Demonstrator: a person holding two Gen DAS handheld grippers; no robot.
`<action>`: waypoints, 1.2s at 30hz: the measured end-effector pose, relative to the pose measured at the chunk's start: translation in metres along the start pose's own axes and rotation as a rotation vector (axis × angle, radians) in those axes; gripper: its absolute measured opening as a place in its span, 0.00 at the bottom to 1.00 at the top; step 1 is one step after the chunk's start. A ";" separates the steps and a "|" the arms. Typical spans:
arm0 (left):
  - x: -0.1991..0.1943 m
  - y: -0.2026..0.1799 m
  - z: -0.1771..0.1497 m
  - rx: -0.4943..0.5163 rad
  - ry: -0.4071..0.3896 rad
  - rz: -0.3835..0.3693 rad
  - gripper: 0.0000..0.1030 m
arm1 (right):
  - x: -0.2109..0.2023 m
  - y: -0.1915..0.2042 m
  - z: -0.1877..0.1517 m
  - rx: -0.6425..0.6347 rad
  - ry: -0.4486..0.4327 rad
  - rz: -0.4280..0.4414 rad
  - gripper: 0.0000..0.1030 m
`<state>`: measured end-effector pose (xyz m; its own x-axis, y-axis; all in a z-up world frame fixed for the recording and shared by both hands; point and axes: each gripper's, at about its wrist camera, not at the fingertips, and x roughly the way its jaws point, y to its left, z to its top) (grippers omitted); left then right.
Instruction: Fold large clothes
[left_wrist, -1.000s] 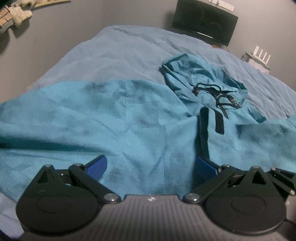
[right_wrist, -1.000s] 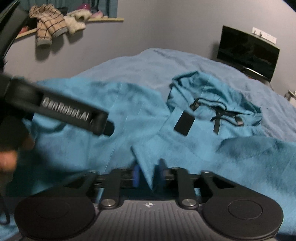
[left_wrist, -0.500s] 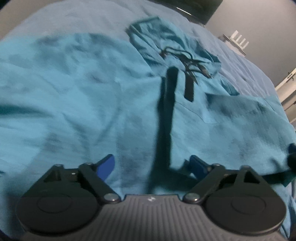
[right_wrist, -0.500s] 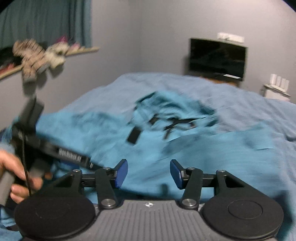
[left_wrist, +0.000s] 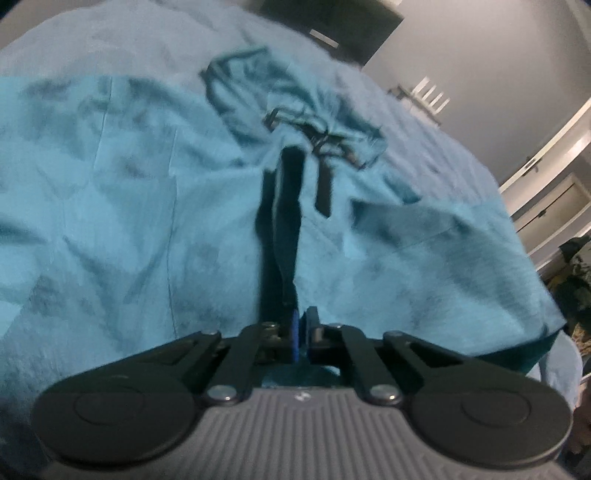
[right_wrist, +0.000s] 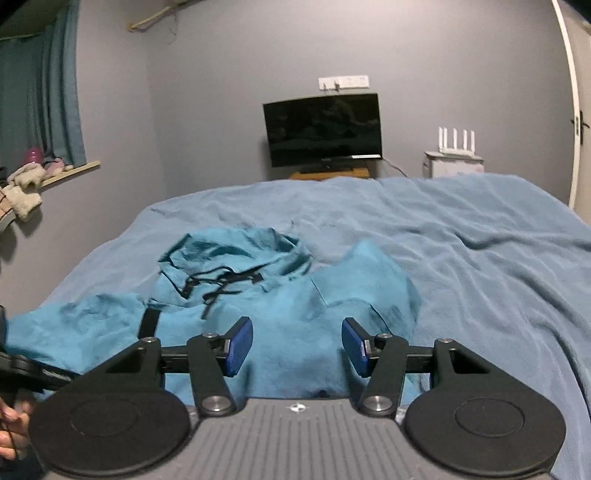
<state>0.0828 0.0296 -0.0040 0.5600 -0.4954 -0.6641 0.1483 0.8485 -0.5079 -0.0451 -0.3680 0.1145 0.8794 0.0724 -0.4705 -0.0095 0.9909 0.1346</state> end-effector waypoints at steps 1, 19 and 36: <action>-0.004 -0.002 0.001 0.009 -0.014 0.004 0.00 | 0.002 -0.003 -0.003 0.008 0.010 -0.004 0.55; -0.102 0.018 0.012 0.016 -0.134 0.267 0.00 | 0.103 0.020 -0.040 0.044 0.398 0.127 0.55; -0.060 0.049 -0.013 -0.032 0.060 0.422 0.00 | 0.141 0.089 -0.053 -0.227 0.449 0.087 0.70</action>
<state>0.0459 0.0985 0.0036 0.5177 -0.1163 -0.8476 -0.1100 0.9734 -0.2008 0.0525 -0.2631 0.0137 0.5802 0.1479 -0.8009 -0.2207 0.9751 0.0201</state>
